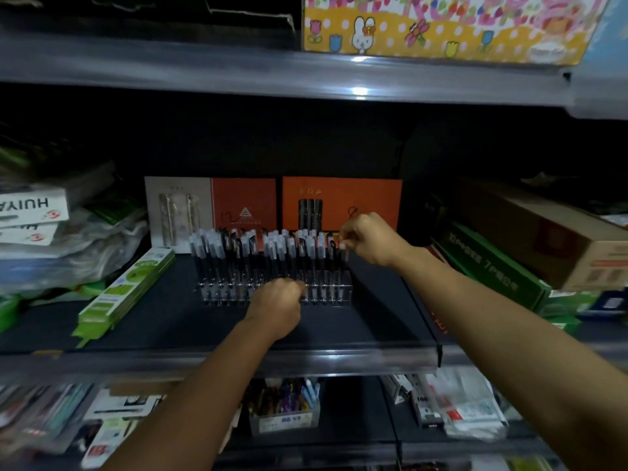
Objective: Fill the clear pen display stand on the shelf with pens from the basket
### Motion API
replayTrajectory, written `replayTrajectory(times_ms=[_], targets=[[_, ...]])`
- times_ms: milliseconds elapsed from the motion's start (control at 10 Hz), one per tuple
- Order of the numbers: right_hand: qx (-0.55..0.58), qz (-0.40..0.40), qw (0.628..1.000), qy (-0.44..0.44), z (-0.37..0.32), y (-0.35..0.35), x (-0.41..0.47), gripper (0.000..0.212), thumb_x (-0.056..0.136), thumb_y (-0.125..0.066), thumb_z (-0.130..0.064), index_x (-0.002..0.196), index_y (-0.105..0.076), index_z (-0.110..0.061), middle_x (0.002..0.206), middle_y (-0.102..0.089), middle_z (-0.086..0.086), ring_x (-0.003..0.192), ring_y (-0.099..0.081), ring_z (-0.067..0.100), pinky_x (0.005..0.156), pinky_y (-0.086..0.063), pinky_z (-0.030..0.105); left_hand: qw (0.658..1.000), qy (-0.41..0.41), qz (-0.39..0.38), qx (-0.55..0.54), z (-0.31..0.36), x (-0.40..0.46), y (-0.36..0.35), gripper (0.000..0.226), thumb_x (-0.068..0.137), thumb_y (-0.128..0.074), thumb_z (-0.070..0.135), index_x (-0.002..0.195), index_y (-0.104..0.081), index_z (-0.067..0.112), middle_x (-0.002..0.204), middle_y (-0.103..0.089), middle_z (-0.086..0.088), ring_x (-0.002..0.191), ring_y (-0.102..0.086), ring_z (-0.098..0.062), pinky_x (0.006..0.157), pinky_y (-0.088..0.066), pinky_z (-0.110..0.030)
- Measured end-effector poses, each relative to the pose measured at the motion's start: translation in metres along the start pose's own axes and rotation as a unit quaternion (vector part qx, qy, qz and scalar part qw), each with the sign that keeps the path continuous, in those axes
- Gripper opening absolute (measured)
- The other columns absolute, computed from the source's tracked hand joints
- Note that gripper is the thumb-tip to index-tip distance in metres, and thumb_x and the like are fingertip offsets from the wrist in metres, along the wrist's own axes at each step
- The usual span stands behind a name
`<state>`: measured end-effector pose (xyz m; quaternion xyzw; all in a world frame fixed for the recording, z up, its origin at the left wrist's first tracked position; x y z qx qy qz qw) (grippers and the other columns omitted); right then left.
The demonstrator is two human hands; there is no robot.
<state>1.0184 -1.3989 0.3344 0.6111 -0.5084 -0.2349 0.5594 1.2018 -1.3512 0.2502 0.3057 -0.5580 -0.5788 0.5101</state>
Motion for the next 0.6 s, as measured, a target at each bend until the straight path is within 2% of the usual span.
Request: replayTrajectory(times_ms=[100,200,300,400,500,600], targets=[[-0.021,-0.002,1.000,0.001,-0.002,-0.001,-0.002,0.014,0.091,-0.063,-0.014,0.101,-0.072,-0.007,0.096,-0.071,0.009,0.092,-0.065,0.023,0.083,-0.053,0.035,1.000,-0.001,0.002,0.003,-0.001,-0.001,0.001,0.025,0.089,-0.041,0.002,0.101,-0.060,0.014,0.098,-0.063,-0.008,0.087,-0.058,-0.027,0.069,-0.048,-0.036],[-0.052,-0.007,0.999,-0.006,-0.005,-0.001,-0.011,0.022,0.094,-0.058,-0.017,0.113,-0.067,-0.010,0.105,-0.070,0.014,0.097,-0.065,0.030,0.083,-0.054,0.043,1.000,0.004,-0.005,0.014,-0.002,-0.003,0.003,0.022,0.088,-0.042,0.002,0.096,-0.060,0.013,0.095,-0.063,-0.008,0.084,-0.058,-0.027,0.068,-0.049,-0.038],[-0.092,0.005,0.996,-0.004,-0.010,-0.002,-0.021,0.025,0.095,-0.052,-0.017,0.118,-0.058,-0.012,0.104,-0.066,0.013,0.096,-0.062,0.032,0.077,-0.052,0.040,1.000,0.009,0.004,0.023,-0.006,-0.004,0.007,0.018,0.088,-0.044,0.003,0.092,-0.059,0.013,0.093,-0.063,-0.007,0.080,-0.056,-0.024,0.065,-0.047,-0.036],[-0.142,0.042,0.989,0.012,-0.019,-0.004,-0.033,0.025,0.095,-0.046,-0.016,0.119,-0.052,-0.009,0.104,-0.062,0.016,0.098,-0.058,0.034,0.071,-0.042,0.035,1.000,0.012,0.011,0.023,-0.007,-0.005,0.015,0.023,0.087,-0.043,0.003,0.095,-0.061,0.013,0.096,-0.063,-0.007,0.081,-0.057,-0.024,0.066,-0.047,-0.035],[-0.147,0.073,0.985,0.050,-0.035,-0.012,-0.044,0.017,0.096,-0.045,-0.017,0.108,-0.054,-0.009,0.101,-0.062,0.015,0.095,-0.058,0.033,0.069,-0.038,0.033,0.999,0.002,0.029,0.038,-0.007,-0.010,0.023,0.025,0.086,-0.044,0.004,0.101,-0.062,0.012,0.100,-0.064,-0.008,0.087,-0.060,-0.026,0.067,-0.047,-0.036],[-0.123,0.048,0.988,0.078,-0.048,-0.028,-0.051,0.014,0.096,-0.046,-0.019,0.101,-0.055,-0.011,0.097,-0.064,0.012,0.090,-0.059,0.032,0.067,-0.042,0.033,0.997,0.010,0.041,0.057,-0.008,-0.018,0.033,0.021,0.087,-0.046,0.006,0.100,-0.061,0.013,0.101,-0.063,-0.007,0.090,-0.059,-0.027,0.064,-0.040,-0.033]])
Point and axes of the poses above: each hand's wrist, its own x-axis towards the middle knuckle, its own y-axis out of the back of the hand, z = x × y, the point moved 2 cm from there along x, towards the middle knuckle
